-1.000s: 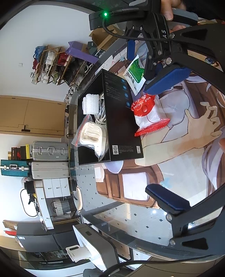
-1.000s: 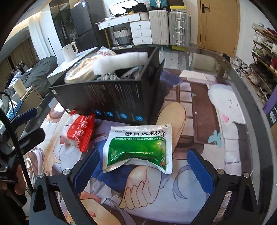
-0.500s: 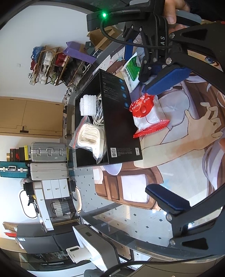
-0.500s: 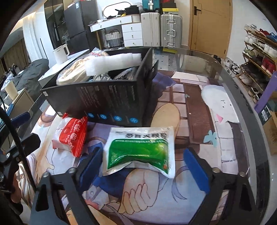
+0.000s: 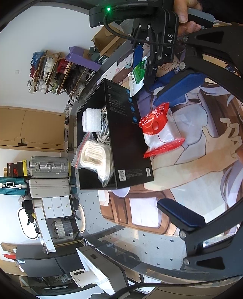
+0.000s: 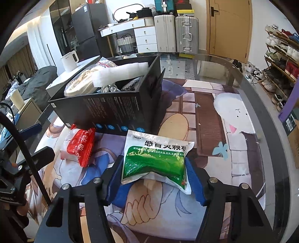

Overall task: Organize soft objects
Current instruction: 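Grasp the red-and-white balloon glue bag with the left gripper while the right gripper lifts the packet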

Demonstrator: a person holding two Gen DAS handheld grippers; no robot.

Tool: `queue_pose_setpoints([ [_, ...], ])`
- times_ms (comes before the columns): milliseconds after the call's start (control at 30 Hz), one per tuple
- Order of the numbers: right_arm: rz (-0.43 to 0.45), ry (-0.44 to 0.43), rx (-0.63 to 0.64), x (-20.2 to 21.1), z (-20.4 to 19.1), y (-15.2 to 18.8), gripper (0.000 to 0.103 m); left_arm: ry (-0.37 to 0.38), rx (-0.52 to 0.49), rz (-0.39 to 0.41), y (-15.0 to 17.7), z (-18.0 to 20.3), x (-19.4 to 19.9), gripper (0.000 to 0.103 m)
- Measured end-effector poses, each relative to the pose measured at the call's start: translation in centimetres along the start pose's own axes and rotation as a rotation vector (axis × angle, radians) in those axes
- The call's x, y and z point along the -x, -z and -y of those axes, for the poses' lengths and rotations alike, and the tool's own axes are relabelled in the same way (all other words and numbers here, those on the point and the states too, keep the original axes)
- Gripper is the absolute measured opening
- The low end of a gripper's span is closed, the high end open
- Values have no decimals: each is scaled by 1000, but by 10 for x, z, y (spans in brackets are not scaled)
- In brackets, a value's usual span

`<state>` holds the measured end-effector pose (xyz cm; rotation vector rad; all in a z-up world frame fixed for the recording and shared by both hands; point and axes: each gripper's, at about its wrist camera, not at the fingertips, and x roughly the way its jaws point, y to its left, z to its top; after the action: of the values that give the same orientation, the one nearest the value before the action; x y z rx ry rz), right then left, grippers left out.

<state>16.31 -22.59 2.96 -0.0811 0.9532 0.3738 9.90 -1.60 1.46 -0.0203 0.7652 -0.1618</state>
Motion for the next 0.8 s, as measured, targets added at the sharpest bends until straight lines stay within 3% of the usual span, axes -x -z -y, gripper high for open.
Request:
queue_pose_setpoints([
  [800, 63, -33, -34, 34, 19, 0, 65, -56, -16, -130, -12, 35, -46, 101],
])
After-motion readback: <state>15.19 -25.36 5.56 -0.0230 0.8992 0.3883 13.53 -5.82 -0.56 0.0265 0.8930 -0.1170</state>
